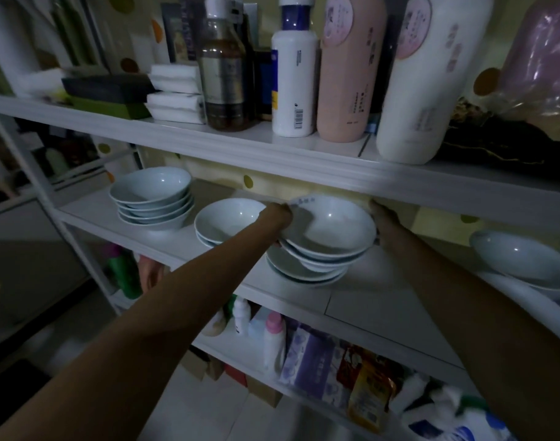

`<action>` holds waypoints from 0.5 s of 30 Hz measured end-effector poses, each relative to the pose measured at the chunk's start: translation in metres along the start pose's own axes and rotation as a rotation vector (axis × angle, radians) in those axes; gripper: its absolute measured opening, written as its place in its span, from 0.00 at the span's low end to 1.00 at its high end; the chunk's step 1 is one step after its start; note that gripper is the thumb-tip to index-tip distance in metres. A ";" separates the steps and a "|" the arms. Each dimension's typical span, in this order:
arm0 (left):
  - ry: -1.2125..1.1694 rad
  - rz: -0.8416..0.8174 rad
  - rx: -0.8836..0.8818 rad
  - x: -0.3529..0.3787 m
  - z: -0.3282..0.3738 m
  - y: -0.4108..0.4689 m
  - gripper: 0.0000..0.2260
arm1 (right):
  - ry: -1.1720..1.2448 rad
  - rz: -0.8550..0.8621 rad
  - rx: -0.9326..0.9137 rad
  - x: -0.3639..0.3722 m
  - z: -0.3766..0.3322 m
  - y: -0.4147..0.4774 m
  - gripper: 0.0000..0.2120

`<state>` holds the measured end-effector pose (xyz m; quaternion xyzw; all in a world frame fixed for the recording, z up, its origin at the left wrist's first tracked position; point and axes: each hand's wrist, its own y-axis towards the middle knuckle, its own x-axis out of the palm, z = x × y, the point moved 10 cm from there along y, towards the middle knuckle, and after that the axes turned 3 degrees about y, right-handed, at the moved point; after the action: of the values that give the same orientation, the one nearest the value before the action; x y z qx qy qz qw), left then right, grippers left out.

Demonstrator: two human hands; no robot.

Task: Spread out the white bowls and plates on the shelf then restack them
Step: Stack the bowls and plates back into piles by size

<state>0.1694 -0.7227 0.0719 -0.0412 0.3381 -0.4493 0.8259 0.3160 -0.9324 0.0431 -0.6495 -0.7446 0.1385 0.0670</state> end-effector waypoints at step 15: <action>0.550 0.200 0.533 0.036 0.045 0.013 0.24 | -0.083 0.158 -0.008 -0.033 0.036 -0.006 0.26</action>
<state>0.2189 -0.7531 0.0824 0.3295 0.4208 -0.4330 0.7259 0.3047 -0.9698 0.0128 -0.7003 -0.6937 0.1670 0.0222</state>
